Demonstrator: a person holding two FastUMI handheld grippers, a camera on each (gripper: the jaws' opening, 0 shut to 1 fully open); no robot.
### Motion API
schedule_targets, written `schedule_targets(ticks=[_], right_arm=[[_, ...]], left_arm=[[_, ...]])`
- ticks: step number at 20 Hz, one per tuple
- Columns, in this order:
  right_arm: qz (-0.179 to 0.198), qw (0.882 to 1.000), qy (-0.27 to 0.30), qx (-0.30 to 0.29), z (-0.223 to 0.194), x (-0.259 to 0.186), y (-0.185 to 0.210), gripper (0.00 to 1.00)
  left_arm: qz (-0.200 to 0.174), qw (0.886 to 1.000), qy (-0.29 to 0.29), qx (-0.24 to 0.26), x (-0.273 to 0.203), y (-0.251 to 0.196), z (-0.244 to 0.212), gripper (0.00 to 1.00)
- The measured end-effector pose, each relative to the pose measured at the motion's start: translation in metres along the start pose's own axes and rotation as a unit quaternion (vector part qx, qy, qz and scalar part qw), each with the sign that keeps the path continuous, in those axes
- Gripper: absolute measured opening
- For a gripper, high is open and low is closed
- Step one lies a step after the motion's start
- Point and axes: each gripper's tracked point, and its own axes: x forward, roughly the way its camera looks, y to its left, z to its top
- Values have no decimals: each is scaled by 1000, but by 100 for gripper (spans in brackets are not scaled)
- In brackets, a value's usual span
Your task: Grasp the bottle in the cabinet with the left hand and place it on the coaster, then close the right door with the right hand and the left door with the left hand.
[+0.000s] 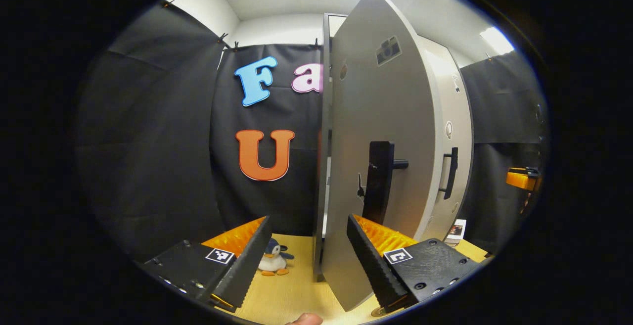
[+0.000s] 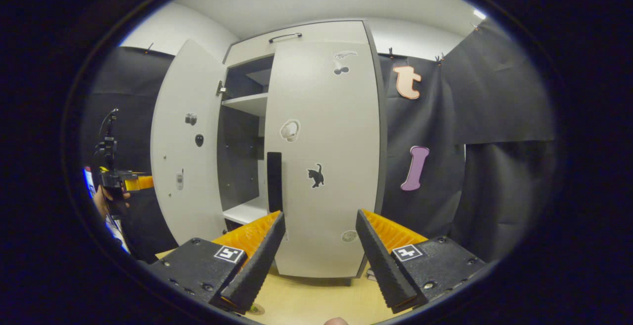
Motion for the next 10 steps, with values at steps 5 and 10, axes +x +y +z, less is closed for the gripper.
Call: schedule_targets(ticks=[5, 10], right_arm=[[-10, 1000, 5, 9, -4, -3, -16, 94], [-17, 1000, -1, 6, -2, -6, -32, 93]], left_arm=[[-8, 1000, -4, -28, 2, -19, -3, 94], [-14, 999, -19, -22, 11, -43, 0, 94]])
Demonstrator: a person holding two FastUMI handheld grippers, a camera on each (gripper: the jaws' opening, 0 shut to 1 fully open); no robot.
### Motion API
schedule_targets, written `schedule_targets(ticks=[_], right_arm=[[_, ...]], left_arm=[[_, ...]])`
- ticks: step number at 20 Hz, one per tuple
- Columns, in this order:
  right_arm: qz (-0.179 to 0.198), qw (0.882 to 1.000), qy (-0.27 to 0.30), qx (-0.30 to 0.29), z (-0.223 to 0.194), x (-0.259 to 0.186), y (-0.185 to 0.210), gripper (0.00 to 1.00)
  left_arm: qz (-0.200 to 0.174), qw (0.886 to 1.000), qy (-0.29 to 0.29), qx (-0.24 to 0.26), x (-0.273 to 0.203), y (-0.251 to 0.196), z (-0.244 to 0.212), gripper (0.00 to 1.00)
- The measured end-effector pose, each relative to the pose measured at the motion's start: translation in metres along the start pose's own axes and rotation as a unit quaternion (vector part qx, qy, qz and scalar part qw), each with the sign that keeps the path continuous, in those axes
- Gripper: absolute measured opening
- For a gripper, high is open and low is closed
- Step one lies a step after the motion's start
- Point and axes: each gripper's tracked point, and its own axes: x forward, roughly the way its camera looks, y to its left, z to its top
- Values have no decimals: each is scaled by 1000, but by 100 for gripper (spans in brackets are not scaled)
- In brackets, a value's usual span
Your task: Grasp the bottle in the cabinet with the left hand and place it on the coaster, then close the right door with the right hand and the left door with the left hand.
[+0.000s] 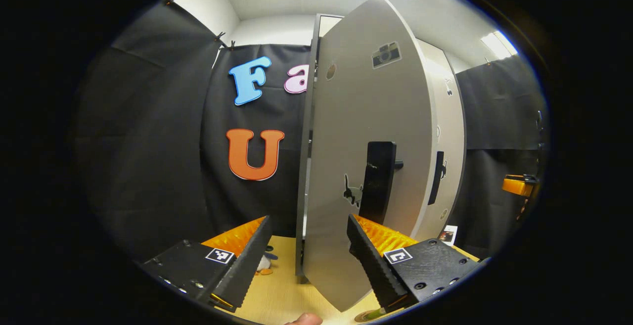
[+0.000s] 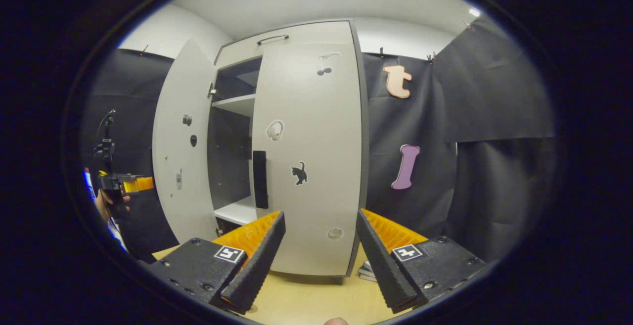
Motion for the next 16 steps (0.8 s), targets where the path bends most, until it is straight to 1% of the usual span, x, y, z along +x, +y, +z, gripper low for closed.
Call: schedule_targets(ticks=[1, 4, 6, 7, 8, 9, 10, 11, 14, 16], right_arm=[[-3, 1000, 2, 2, -2, 0, -4, 94], [-11, 1000, 6, 8, -7, -3, -15, 93], [-18, 1000, 5, 8, -8, -5, -23, 93], [-20, 1000, 5, 9, -8, -6, -26, 93], [-22, 1000, 4, 10, -9, -6, -29, 93], [-23, 1000, 4, 11, -8, -7, -30, 93], [-23, 1000, 4, 12, -10, -7, -31, 93], [-23, 1000, 4, 13, -9, -8, -32, 93], [-27, 1000, 3, 13, -10, -10, -38, 93], [-30, 999, 4, 14, -12, -14, -44, 93]], left_arm=[[1, 1000, -5, -6, 1, -2, 1, 94], [1, 1000, -16, -23, 3, -10, 7, 94], [1, 1000, -19, -25, 4, -13, 8, 94], [1, 999, -19, -25, 5, -15, 7, 100], [0, 999, -19, -26, 6, -19, 7, 100], [-3, 999, -20, -28, 7, -23, 7, 100], [-9, 999, -19, -29, 8, -29, 6, 94], [-15, 999, -18, -27, 9, -35, 5, 100], [-40, 999, -12, -21, 14, -59, -1, 100], [-39, 999, -8, -6, 24, -69, -3, 100]])
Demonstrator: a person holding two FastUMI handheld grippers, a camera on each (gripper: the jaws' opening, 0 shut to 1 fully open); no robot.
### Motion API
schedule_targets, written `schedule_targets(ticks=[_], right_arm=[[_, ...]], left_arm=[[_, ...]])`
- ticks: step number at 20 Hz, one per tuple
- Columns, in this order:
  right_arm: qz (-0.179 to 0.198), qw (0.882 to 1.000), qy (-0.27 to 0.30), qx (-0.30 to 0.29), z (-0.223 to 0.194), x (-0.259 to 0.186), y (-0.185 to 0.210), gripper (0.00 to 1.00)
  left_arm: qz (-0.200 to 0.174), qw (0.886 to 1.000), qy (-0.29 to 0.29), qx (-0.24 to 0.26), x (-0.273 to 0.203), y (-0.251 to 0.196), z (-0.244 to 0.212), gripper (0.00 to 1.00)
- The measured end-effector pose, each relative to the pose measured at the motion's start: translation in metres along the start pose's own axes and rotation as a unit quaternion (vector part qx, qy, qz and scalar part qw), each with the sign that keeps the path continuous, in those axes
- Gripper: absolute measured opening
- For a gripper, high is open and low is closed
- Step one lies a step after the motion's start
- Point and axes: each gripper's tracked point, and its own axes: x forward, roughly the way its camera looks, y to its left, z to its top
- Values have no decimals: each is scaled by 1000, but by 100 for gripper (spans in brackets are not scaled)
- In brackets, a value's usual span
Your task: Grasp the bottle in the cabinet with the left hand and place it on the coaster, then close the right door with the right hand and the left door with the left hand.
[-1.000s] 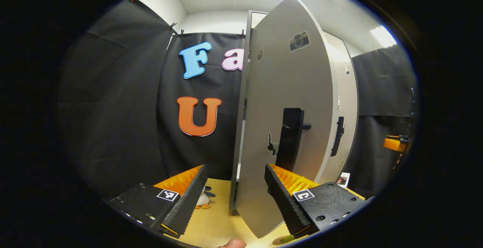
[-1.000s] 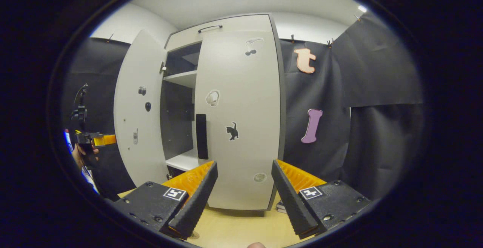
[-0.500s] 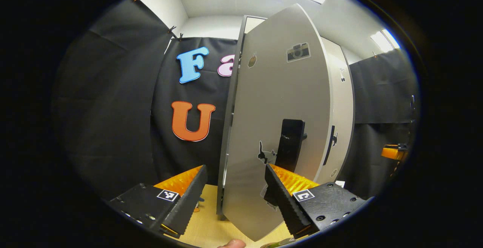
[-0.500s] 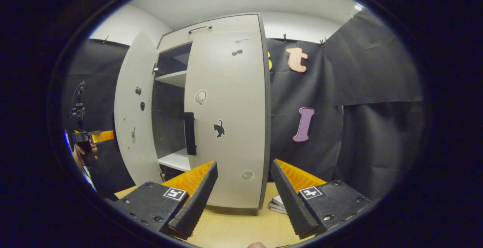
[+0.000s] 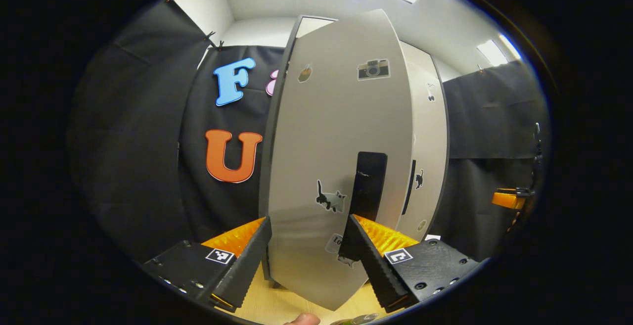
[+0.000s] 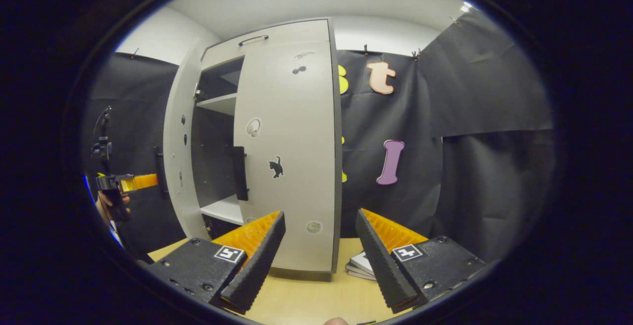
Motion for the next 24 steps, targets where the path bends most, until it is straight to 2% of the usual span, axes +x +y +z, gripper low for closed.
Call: schedule_targets(ticks=[1, 2, 7, 11, 15, 19, 24], right_arm=[[-2, 1000, 1, 1, -1, -1, -2, 93], [-4, 1000, 0, 2, -1, -3, -6, 93], [-28, 1000, -3, 2, -2, -17, -30, 93], [-45, 999, -4, 10, -5, -25, -47, 93], [-54, 999, -7, 4, -5, -32, -54, 92], [-48, 999, -10, 0, -1, -32, -50, 94], [-24, 999, -25, -3, 16, -22, -31, 94]], left_arm=[[-1, 1000, 2, 6, 7, -5, -2, 100], [-7, 1000, 2, 6, 13, -13, -2, 94], [-34, 999, 5, 19, 40, -47, -3, 94], [-31, 999, 8, 37, 60, -61, -6, 94], [-28, 999, 13, 33, 73, -72, -10, 94], [-18, 1000, 18, 15, 78, -73, -6, 94], [-4, 1000, 13, 16, 54, -71, 10, 94]])
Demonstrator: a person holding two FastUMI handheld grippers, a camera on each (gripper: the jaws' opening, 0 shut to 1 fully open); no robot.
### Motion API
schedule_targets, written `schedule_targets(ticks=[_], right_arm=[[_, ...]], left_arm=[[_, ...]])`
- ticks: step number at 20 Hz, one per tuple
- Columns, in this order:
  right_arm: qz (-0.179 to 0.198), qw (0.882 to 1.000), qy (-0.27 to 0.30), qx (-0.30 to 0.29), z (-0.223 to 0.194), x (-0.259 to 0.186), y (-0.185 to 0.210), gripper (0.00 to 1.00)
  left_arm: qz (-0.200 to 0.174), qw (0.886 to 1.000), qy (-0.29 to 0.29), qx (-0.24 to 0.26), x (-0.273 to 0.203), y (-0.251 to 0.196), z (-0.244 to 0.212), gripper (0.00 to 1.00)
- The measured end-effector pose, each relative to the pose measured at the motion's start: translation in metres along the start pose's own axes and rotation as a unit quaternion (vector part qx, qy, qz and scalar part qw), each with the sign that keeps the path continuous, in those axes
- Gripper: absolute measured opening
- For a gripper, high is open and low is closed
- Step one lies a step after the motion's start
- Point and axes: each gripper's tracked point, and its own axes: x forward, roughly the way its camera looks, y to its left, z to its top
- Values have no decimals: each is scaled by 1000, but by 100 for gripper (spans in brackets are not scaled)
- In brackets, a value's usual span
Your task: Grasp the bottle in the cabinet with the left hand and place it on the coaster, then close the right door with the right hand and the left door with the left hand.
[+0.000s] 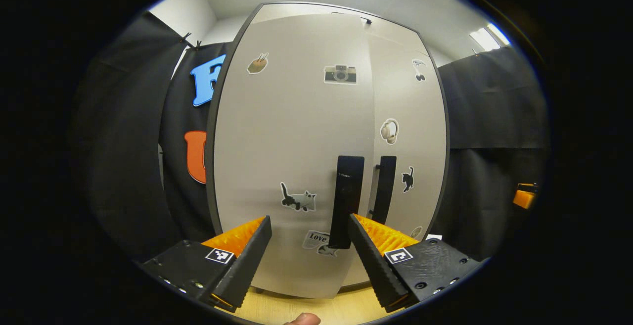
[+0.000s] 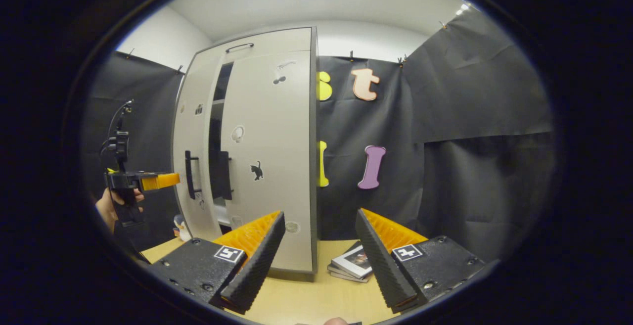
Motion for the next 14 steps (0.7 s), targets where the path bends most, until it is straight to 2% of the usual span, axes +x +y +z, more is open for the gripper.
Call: schedule_targets(ticks=[8, 9, 10, 14], right_arm=[[51, 998, -36, -15, 34, 18, 50, 93], [57, 997, -39, -18, 37, 20, 57, 94], [63, 997, -41, -21, 40, 24, 65, 93], [84, 995, -49, -30, 46, 30, 94, 95]], left_arm=[[53, 998, -28, 3, -73, 23, 40, 95], [64, 997, -32, -1, -84, 29, 46, 100], [73, 997, -36, -6, -94, 34, 49, 95], [117, 992, -49, -5, -134, 60, 58, 95]])
